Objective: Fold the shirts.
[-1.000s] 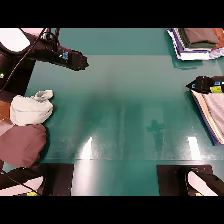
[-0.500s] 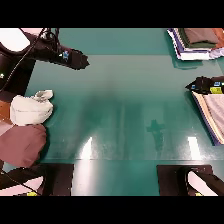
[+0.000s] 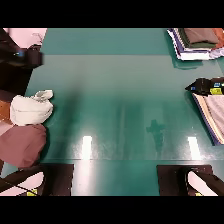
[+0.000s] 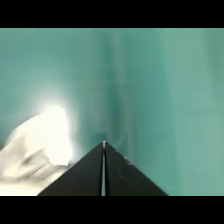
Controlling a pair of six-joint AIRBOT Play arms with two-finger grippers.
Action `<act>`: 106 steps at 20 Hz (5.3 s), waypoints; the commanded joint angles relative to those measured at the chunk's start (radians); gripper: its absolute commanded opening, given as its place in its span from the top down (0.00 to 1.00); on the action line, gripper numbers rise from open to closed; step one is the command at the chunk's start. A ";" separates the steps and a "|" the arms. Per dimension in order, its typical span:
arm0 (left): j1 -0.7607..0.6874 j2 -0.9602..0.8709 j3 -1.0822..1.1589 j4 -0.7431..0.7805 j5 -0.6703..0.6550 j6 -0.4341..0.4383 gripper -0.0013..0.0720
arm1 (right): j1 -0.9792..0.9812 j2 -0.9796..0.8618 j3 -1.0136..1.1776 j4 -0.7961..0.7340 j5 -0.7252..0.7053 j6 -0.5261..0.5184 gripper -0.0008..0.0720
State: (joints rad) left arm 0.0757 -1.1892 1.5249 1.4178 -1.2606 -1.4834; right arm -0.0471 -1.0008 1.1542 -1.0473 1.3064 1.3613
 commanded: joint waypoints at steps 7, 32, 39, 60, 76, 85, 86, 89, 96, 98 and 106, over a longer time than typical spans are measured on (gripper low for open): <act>0.332 0.037 -0.388 0.050 0.074 -0.010 0.04 | 0.000 0.001 0.001 0.000 0.002 0.001 0.97; 0.124 0.321 0.111 -0.521 0.024 0.130 0.94 | 0.000 0.001 0.420 0.005 -0.206 0.001 0.97; -0.315 0.191 0.111 -0.520 -0.089 0.184 0.94 | 0.000 0.000 0.484 0.006 -0.186 0.001 0.97; -0.375 -0.029 -0.380 -0.412 -0.106 0.127 0.15 | 0.000 -0.012 0.483 -0.002 -0.056 0.000 0.97; -0.372 -0.011 -0.789 -0.475 0.185 0.150 0.94 | 0.001 -0.169 0.483 0.007 0.101 0.001 0.97; -0.256 -0.008 -0.274 -0.422 -0.084 0.156 0.94 | 0.190 -0.229 0.003 0.071 0.013 -0.005 0.30; -0.257 -0.008 -0.252 -0.422 -0.083 0.156 0.94 | 0.225 -0.253 -0.056 0.116 -0.031 -0.032 0.25; -0.257 -0.009 -0.240 -0.418 -0.090 0.156 0.94 | 0.315 -0.372 -0.138 0.193 -0.156 -0.125 0.25; -0.257 -0.009 -0.240 -0.414 -0.108 0.156 0.94 | 0.361 -0.536 -0.138 0.296 -0.241 -0.188 0.53; -0.257 -0.009 -0.240 -0.414 -0.108 0.156 0.94 | 0.361 -0.531 -0.138 0.296 -0.256 -0.212 0.86; -0.256 -0.008 -0.037 -0.389 -0.164 0.155 0.94 | 0.211 -0.231 -0.006 0.286 -0.289 -0.218 0.97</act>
State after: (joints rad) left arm -0.1818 -1.1984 1.3853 1.0180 -1.3911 -1.3277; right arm 0.2295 -1.3460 1.0744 -0.7631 1.0187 1.1484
